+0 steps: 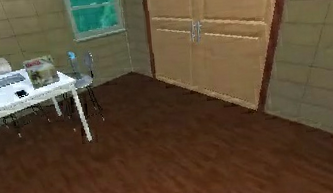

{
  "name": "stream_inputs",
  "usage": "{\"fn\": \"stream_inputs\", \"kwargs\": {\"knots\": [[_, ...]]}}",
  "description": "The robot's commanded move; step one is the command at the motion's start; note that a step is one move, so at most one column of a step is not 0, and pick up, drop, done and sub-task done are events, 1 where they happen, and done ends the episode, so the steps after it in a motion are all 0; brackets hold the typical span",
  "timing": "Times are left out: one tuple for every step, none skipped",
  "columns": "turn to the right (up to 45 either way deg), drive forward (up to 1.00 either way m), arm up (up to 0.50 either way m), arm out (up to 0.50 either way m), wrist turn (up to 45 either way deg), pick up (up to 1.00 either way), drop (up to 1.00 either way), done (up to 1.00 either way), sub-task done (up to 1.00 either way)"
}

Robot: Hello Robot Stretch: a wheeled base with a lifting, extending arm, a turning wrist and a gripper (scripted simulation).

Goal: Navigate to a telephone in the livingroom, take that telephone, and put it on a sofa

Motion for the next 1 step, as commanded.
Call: {"fn": "stream_inputs", "kwargs": {"knots": [[-45.0,0.0,0.0,0.0,0.0,0.0,0.0,0.0,0.0]]}}
